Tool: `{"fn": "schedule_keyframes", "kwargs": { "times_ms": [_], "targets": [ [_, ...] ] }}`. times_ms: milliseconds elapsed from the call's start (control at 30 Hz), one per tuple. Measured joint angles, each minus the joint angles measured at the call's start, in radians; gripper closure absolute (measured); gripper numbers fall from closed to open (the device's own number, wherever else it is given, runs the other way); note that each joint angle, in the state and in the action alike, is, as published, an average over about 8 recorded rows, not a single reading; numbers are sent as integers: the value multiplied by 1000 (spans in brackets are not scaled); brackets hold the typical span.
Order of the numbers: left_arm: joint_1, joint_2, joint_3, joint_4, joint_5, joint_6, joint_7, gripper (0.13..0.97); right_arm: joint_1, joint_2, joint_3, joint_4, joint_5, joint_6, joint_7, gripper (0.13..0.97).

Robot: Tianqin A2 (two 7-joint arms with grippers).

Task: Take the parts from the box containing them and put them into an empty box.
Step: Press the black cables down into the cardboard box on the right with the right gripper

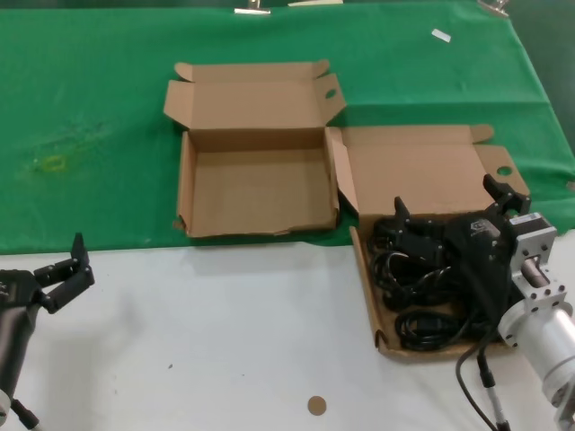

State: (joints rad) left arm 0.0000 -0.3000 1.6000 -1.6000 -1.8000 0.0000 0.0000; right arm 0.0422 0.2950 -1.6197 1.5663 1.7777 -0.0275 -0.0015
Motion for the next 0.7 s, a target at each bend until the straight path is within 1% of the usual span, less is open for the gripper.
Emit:
{"fn": "schedule_keyframes", "kwargs": {
  "times_ms": [700],
  "targets": [
    [0, 0, 0, 0, 0, 0, 0, 132, 0, 0, 0, 0, 0, 0, 0, 129]
  ]
}}
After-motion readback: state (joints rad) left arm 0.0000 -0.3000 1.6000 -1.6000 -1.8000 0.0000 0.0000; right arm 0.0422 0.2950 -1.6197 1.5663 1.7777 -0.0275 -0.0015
